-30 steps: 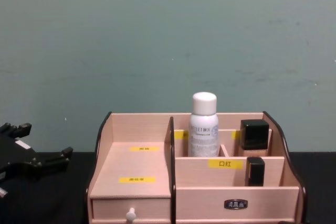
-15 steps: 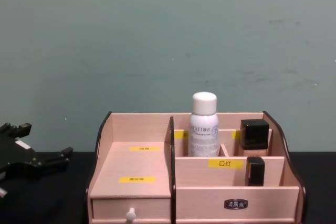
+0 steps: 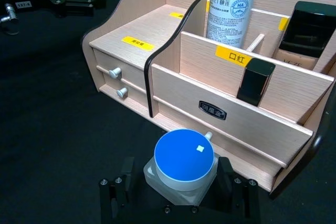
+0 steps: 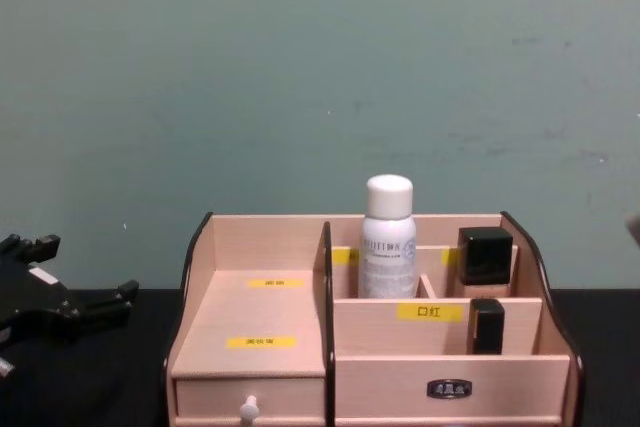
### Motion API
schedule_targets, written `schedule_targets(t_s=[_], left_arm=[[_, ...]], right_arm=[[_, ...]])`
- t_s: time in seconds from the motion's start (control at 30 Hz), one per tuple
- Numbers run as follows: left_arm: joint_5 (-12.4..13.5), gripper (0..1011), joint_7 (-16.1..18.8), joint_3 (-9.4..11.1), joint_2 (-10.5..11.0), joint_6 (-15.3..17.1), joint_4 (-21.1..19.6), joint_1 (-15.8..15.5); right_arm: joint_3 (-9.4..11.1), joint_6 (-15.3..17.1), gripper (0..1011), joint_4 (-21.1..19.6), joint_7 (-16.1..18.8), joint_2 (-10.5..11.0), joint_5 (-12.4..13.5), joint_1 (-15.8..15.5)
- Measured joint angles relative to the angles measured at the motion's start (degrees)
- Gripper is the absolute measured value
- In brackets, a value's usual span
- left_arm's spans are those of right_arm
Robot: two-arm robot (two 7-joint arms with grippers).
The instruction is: Pick up the facial cleanser and watermelon frost from the table and place them into the tiered storage box.
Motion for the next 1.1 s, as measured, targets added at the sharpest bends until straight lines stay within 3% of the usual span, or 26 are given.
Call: schedule_targets(t_s=[1.1], left_arm=[[0.00,1001,0.00,0.00,0.00,0.00,0.00,0.00]], right_arm=[[-0.88,0.50,1003,2.54,0.22,-1.43,-3.33,2.26]])
